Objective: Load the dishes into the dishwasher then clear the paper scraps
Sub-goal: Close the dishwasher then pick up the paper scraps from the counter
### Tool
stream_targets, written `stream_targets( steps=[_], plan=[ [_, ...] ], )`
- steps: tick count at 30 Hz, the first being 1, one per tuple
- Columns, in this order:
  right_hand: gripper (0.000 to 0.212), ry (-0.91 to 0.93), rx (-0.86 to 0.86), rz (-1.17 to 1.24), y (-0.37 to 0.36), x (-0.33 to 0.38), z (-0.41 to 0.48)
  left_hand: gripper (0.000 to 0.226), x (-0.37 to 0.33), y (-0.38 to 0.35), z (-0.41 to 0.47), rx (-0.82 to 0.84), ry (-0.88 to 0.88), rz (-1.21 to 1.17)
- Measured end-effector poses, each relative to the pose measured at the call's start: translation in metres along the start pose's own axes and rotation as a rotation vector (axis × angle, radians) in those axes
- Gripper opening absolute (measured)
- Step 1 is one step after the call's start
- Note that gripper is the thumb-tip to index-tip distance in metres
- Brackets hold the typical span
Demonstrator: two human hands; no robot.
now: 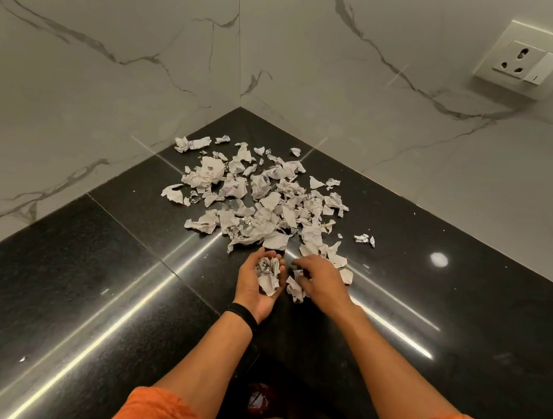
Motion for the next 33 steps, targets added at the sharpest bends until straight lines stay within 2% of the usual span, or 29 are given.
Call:
stream_targets(
  steps=[4, 7, 11, 12, 14, 17, 22, 24, 27, 29, 31, 33],
  plan=[
    [0.021, 0.095, 0.002, -0.150, -0.005, 0.010, 0.000, 0.024, -0.003, 0.004, -0.004, -0.015, -0.026, 0.020],
    [0.016, 0.045, -0.045, -0.091, 0.000, 0.002, 0.000, 0.025, -0.006, 0.006, -0.006, -0.028, -0.038, 0.035],
    [0.010, -0.200, -0.286, 0.351, 0.025, -0.016, -0.008, 0.025, -0.006, 0.003, -0.007, -0.024, -0.037, 0.056],
    [0.009, -0.218, -0.304, 0.472, 0.029, -0.013, -0.009, 0.025, -0.004, 0.002, -0.008, -0.022, -0.035, 0.066],
    [0.011, -0.183, -0.230, 0.618, 0.028, 0.006, -0.009, 0.026, -0.001, -0.001, -0.009, -0.020, -0.030, 0.089],
    [0.010, -0.119, -0.125, 0.513, 0.020, 0.032, -0.011, 0.029, 0.005, -0.008, -0.011, 0.007, 0.004, 0.086],
    [0.008, -0.148, -0.246, 0.574, 0.028, 0.013, -0.021, 0.023, 0.007, -0.007, -0.008, 0.035, 0.029, -0.007],
    [0.013, -0.084, -0.214, 0.403, 0.029, 0.007, -0.028, 0.022, 0.006, -0.003, -0.007, 0.023, 0.030, -0.039],
    [0.018, 0.124, -0.039, 0.028, 0.006, 0.017, -0.037, 0.024, 0.005, 0.003, -0.006, -0.010, 0.018, -0.054],
    [0.016, 0.173, -0.012, -0.071, -0.008, 0.018, -0.043, 0.025, 0.006, 0.004, -0.006, -0.018, 0.011, -0.054],
    [0.018, 0.150, -0.072, -0.063, -0.009, 0.018, -0.047, 0.026, 0.004, 0.005, -0.006, -0.022, 0.001, -0.055],
    [0.017, 0.052, -0.173, 0.039, 0.000, 0.013, -0.050, 0.025, 0.002, 0.006, -0.007, -0.028, -0.006, -0.053]
  ],
)
Point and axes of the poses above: each hand's wrist, its own z-axis towards the middle knuckle, its own y-axis out of the back of the hand, x = y × z, the point moved 8 cm from there along z, towards the middle knuckle, and after that the axes turned 3 degrees about -z, right-handed, at the moved point
